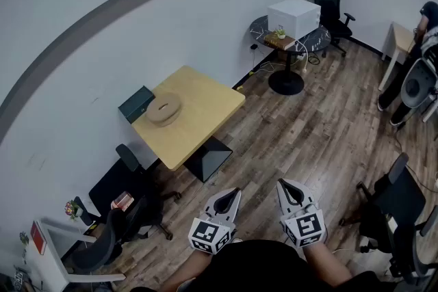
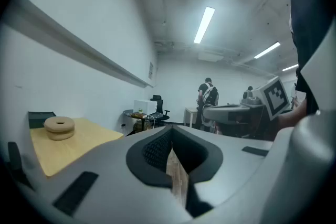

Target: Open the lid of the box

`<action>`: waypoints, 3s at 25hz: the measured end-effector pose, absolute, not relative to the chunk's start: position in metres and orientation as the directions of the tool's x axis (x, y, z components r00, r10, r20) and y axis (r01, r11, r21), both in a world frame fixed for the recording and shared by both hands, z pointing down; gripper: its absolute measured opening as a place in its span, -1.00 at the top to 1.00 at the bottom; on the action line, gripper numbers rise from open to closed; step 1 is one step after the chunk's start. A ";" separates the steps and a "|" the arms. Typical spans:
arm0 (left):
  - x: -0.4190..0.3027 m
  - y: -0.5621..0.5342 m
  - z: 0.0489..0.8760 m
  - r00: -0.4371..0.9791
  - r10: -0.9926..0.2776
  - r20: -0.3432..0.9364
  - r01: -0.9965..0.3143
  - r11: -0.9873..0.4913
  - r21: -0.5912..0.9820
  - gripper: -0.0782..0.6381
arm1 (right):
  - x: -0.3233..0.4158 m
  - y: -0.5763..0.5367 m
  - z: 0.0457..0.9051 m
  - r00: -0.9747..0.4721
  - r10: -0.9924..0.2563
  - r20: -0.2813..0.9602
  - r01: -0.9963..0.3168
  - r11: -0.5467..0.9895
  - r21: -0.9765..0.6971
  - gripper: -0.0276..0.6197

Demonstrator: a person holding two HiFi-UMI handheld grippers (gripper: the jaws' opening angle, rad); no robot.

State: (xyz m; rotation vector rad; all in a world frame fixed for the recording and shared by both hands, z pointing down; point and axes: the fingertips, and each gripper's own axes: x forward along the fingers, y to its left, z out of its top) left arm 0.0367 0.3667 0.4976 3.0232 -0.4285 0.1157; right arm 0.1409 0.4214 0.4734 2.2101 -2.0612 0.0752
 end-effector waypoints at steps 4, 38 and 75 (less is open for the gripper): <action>0.020 0.356 0.493 0.957 -0.281 0.074 -0.287 -0.954 0.083 0.73 | 0.133 0.416 0.479 0.070 -0.988 0.141 -0.997 -0.063 0.054 0.85; -0.017 0.221 0.510 0.930 -0.355 0.092 -0.365 -0.918 0.153 0.73 | 0.134 0.262 0.460 0.002 -0.990 0.140 -0.996 0.009 0.084 -0.48; 0.040 0.025 0.506 0.719 -0.689 0.091 -0.693 -0.701 0.168 0.73 | 0.156 -0.003 0.465 -0.490 -0.848 0.205 -0.849 0.517 0.109 -0.67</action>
